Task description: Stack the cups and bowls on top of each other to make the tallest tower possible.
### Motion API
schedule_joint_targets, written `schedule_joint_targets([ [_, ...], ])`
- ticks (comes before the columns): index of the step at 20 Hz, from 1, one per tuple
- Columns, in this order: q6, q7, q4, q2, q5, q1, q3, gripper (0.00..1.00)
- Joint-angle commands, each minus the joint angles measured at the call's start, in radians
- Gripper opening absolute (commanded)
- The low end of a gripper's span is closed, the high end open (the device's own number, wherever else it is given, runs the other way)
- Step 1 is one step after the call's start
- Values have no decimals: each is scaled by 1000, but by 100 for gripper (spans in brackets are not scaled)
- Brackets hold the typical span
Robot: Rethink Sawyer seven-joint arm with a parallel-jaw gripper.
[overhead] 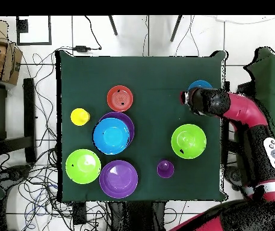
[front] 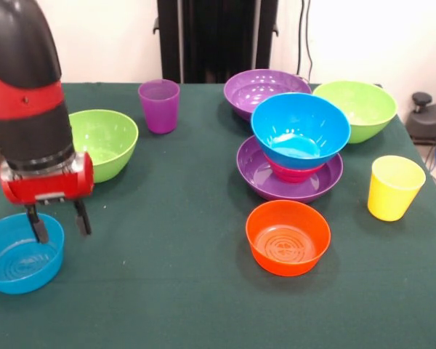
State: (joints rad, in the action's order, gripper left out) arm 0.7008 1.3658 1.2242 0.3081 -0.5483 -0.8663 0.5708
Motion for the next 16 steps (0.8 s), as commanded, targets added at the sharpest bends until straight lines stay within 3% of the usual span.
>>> schedule_joint_targets([
  [1,-44,-191,-103,-237,-62,-8,24,100],
  [14,-78,-171,-101,-261,-66,-23,38,100],
  [15,-99,-159,-93,-265,-63,-34,48,0],
  [16,-108,-153,-89,-264,-62,-36,49,0],
])
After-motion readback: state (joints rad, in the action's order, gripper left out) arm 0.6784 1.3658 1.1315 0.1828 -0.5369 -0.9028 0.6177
